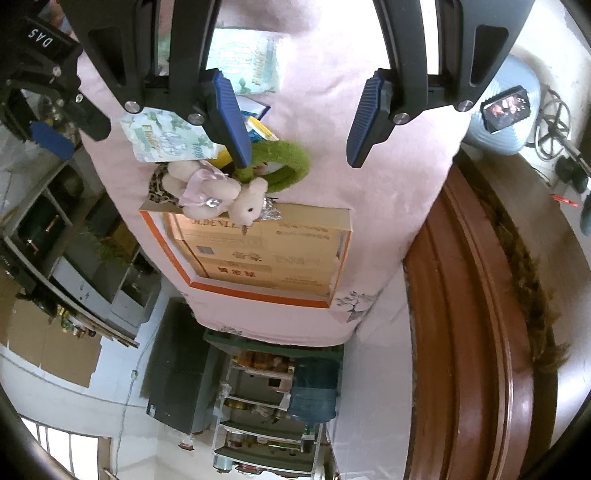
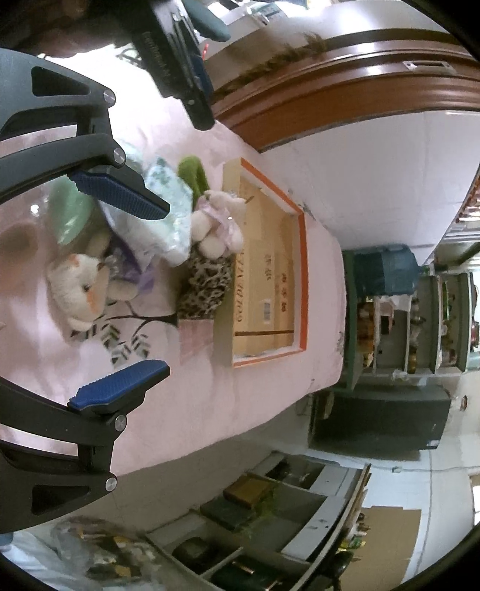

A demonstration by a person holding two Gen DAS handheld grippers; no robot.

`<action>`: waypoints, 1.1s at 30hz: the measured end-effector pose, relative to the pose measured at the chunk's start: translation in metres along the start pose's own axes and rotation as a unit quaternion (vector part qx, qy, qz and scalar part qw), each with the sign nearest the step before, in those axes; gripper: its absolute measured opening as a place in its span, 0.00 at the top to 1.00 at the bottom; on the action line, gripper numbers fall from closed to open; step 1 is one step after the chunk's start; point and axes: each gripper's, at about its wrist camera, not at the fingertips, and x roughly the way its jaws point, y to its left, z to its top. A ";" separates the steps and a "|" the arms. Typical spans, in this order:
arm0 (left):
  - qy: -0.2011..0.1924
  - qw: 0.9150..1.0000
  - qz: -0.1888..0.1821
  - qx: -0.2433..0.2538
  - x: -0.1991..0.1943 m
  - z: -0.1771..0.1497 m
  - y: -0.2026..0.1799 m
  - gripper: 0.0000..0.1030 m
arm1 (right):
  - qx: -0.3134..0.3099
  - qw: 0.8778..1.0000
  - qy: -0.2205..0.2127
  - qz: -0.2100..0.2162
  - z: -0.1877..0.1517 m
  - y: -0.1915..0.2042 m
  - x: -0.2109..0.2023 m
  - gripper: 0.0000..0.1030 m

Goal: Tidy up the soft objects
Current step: 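Grasp the beige egg sponge with the right tool while the left grasps the wipes pack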

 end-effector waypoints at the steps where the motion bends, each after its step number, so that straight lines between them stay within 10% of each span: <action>1: 0.001 1.000 -0.004 0.002 0.000 -0.001 -0.001 0.47 | -0.001 1.000 0.003 0.003 -0.003 -0.001 -0.001 0.23; 22: 0.018 0.988 -0.141 0.065 -0.018 -0.038 -0.021 0.47 | -0.039 0.995 0.062 0.068 -0.055 0.013 -0.012 0.23; 33: 0.070 0.986 -0.137 0.058 0.018 -0.052 -0.023 0.47 | -0.024 0.992 0.089 0.090 -0.067 0.011 0.003 0.23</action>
